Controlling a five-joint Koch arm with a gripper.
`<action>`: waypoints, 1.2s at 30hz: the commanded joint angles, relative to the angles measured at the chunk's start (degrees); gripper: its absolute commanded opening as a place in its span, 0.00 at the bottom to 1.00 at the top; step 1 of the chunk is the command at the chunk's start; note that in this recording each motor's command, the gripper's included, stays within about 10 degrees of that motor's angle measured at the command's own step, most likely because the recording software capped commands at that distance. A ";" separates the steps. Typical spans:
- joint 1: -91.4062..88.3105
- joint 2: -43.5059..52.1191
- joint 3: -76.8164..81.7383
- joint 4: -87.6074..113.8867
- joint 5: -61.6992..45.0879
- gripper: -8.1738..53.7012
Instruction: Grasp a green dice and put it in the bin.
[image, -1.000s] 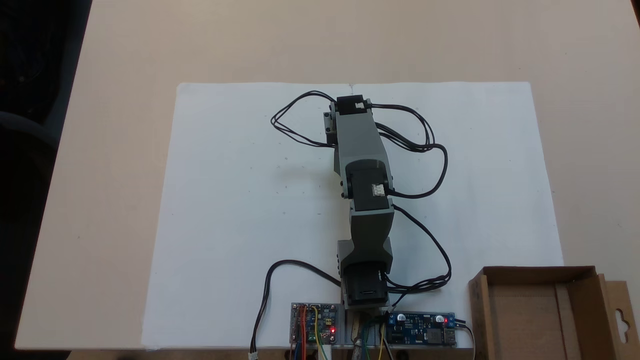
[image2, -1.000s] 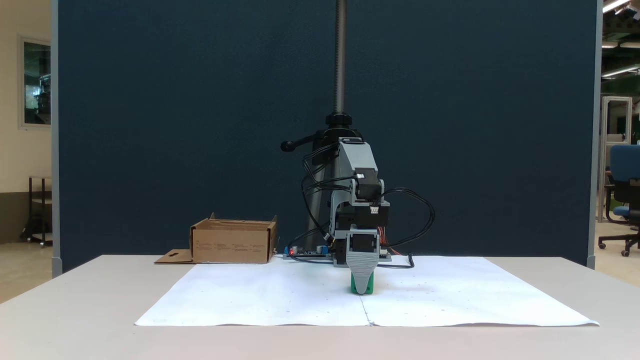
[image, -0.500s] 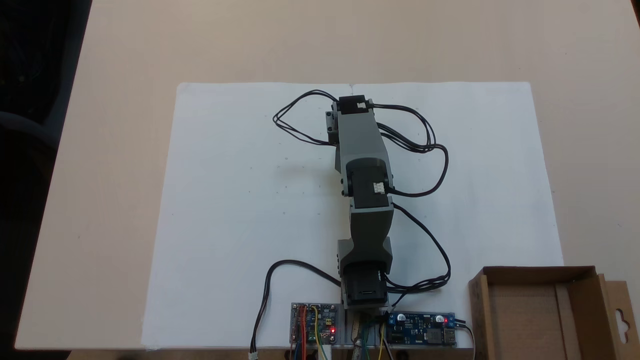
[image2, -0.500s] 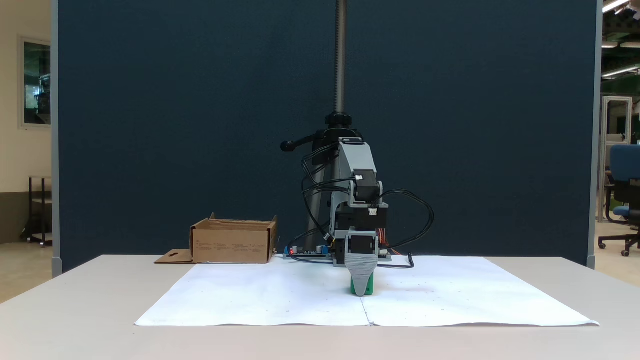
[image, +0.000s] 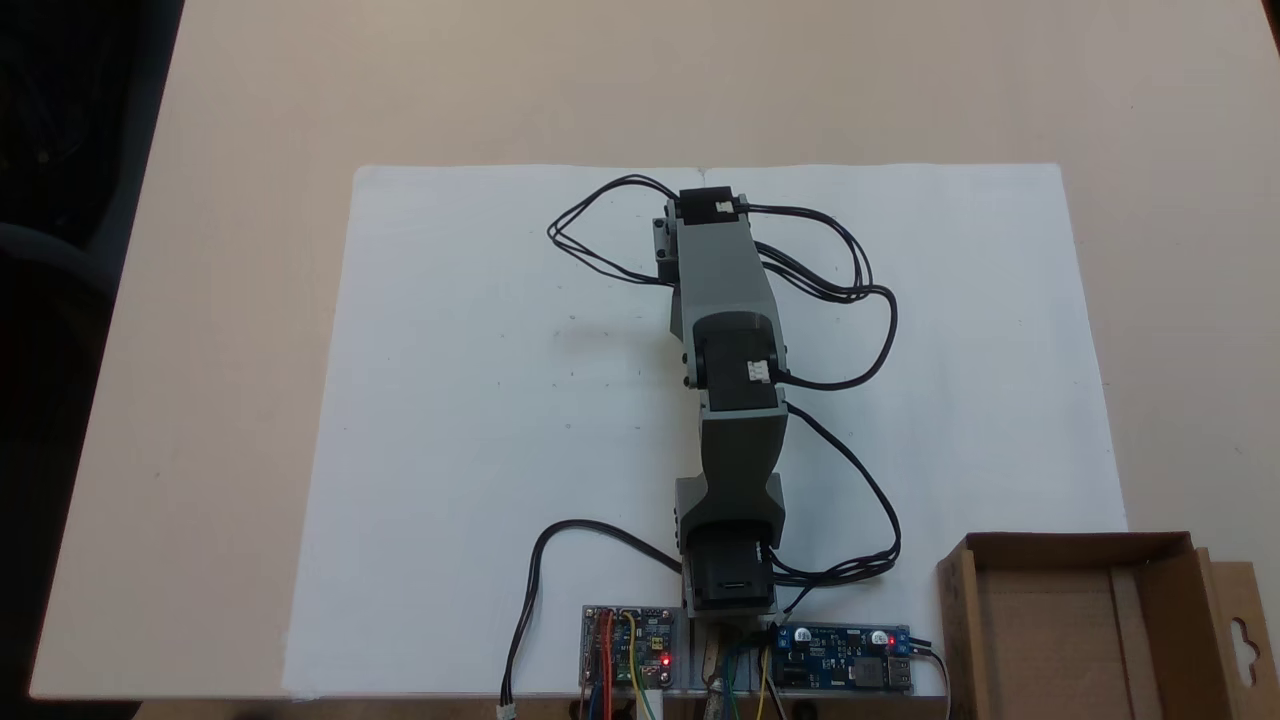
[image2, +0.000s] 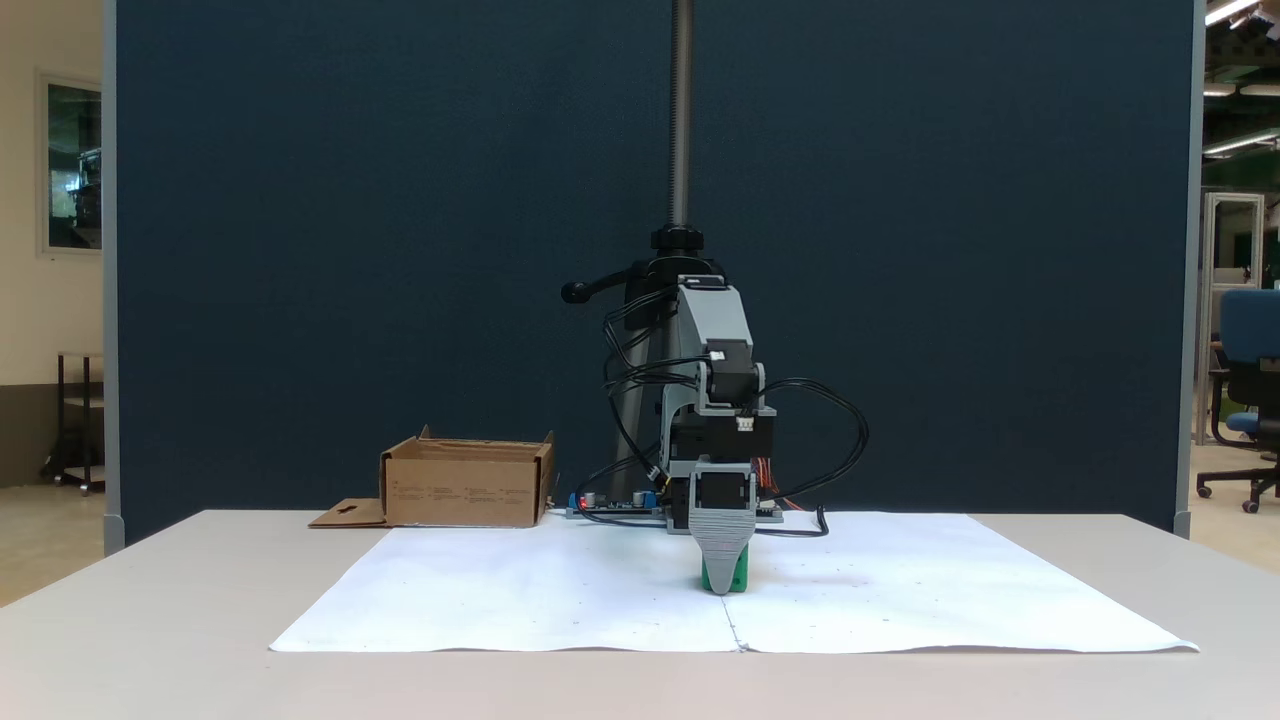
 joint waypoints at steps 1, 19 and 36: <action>-0.44 0.97 -1.67 -2.37 2.20 0.56; 9.76 11.34 -1.41 -6.59 2.20 0.32; 41.13 26.63 -1.58 -17.49 -4.66 0.32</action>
